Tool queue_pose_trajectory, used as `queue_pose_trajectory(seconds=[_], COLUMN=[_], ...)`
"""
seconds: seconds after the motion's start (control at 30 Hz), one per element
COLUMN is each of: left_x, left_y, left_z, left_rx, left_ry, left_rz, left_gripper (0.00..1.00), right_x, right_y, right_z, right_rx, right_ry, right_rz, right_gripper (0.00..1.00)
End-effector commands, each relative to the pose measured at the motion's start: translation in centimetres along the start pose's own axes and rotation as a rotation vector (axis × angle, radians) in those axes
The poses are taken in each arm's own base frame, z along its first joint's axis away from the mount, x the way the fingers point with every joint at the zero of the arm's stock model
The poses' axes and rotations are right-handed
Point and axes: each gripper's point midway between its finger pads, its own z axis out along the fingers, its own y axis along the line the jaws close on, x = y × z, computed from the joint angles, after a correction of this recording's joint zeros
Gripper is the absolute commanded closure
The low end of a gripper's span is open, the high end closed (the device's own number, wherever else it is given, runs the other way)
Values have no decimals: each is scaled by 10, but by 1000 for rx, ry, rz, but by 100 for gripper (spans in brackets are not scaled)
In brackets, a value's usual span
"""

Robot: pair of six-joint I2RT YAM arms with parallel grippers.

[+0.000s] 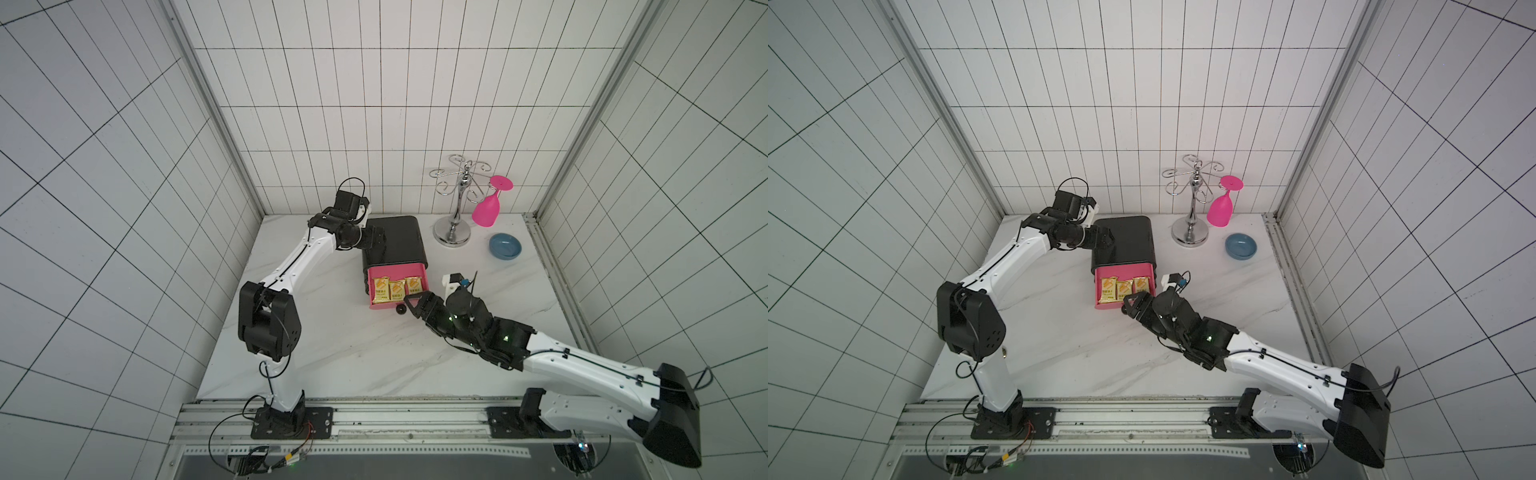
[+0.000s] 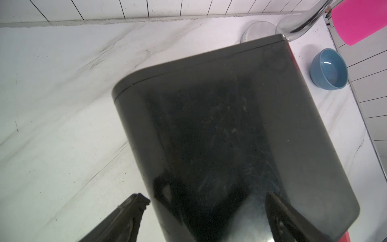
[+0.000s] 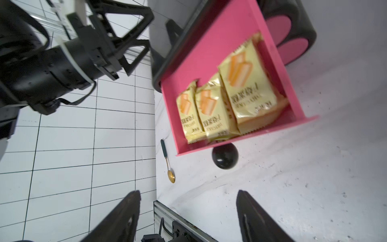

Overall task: Take the cookies out of the drawer
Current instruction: Open the drawer in the storage box.

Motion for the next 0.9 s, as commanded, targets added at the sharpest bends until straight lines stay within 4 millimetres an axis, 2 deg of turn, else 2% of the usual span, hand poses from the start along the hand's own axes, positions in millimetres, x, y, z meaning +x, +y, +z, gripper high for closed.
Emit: queue_pose_trajectory(seconds=[0.0, 0.13, 0.2, 0.27, 0.3, 0.4, 0.47, 0.6, 0.7, 0.77, 0.87], left_x=[-32, -48, -41, -19, -7, 50, 92, 153, 178, 188, 196], left_y=[-3, 3, 7, 7, 7, 5, -1, -5, -8, -18, -21], left_z=[-35, -81, -104, -124, -132, -146, -148, -147, -137, -119, -91], left_rx=[32, 27, -2, -22, -33, -23, 6, 69, 145, 249, 289], left_ry=[-107, -197, -213, -204, -198, -163, -150, -156, -185, -184, -183], left_rz=[-26, -71, -108, -149, -173, -272, -330, -497, -618, -689, -755], left_gripper=[2, 2, 2, 2, 2, 2, 2, 2, 2, 2, 2], right_x=[-6, -22, -27, -33, -32, -34, -36, -38, -36, -36, -39], right_y=[-9, -6, -6, 4, 2, 8, 12, 17, 14, 12, 17], right_z=[-13, -18, -18, -20, -19, -18, -17, -12, -5, 2, 8], right_rx=[116, 159, 211, 261, 306, 384, 421, 425, 429, 430, 413], right_ry=[82, 109, 159, 213, 248, 339, 374, 399, 423, 433, 434], right_rz=[-99, -149, -197, -290, -322, -419, -458, -486, -488, -488, -486], right_gripper=[27, 27, 27, 27, 27, 27, 27, 28, 28, 28, 29])
